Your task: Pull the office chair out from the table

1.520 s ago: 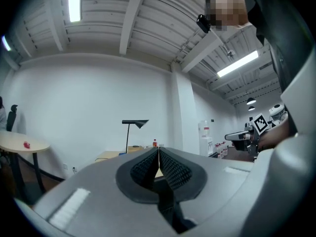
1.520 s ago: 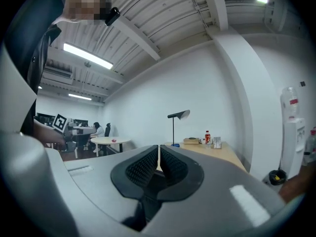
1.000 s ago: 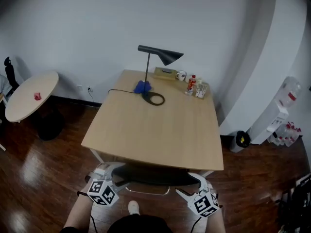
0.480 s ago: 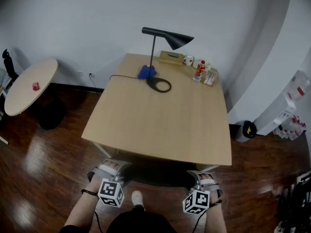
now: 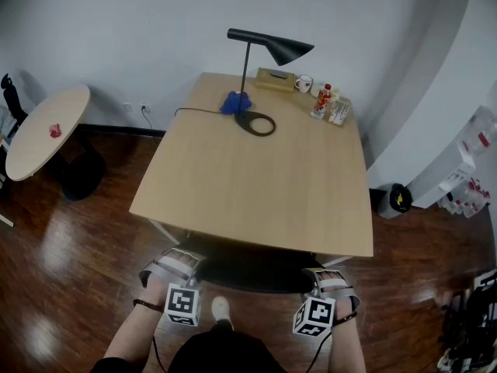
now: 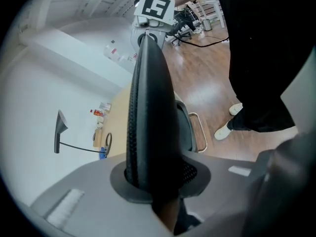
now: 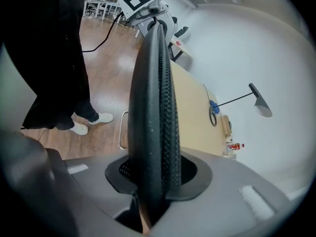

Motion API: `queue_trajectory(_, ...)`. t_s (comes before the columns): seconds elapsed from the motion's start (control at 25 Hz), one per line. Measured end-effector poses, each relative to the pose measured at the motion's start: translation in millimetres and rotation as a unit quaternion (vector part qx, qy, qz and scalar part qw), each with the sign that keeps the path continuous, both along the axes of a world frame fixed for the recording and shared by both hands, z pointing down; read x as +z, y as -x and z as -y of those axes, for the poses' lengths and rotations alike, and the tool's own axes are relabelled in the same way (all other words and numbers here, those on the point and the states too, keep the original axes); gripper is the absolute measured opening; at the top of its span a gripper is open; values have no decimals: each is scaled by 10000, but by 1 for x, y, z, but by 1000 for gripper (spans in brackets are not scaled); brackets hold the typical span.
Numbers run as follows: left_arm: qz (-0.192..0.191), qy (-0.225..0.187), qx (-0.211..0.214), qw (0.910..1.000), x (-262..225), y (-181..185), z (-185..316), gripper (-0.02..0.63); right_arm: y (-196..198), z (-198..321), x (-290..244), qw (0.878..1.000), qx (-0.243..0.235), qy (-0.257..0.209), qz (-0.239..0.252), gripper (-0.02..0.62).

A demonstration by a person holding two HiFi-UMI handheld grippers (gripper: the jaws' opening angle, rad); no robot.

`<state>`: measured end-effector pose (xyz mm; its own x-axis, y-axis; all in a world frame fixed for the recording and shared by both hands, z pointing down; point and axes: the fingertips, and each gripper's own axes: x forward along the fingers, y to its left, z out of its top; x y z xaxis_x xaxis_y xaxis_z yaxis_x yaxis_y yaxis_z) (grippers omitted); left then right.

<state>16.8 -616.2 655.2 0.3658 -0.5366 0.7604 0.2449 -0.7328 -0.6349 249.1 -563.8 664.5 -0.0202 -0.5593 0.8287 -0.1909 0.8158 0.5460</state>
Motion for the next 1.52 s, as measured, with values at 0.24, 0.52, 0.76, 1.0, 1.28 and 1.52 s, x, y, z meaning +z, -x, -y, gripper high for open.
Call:
queue_trajectory(0.24, 130, 164, 0, 9998, 5, 3, 1, 66, 1, 1, 2, 9999, -19, 163, -14, 120)
queue_trajectory(0.52, 269, 430, 98, 9987, 9, 1, -8, 51, 1, -17, 7, 9960, -172, 874, -21, 69)
queue_trajectory(0.76, 352, 500, 157, 9980, 5, 12, -20, 46, 14, -39, 2, 9922, -254, 1221, -61, 51)
queue_trajectory(1.0, 384, 503, 140, 9979, 5, 15, -37, 46, 17, -59, 3, 9923, -230, 1219, -57, 48)
queue_trajectory(1.28, 411, 534, 65, 9977, 8, 20, -79, 46, 22, -100, 5, 9920, -315, 1226, -40, 41)
queue_trajectory(1.52, 438, 574, 5, 9974, 5, 28, -109, 46, 29, -128, 1, 9914, -397, 1247, -46, 43)
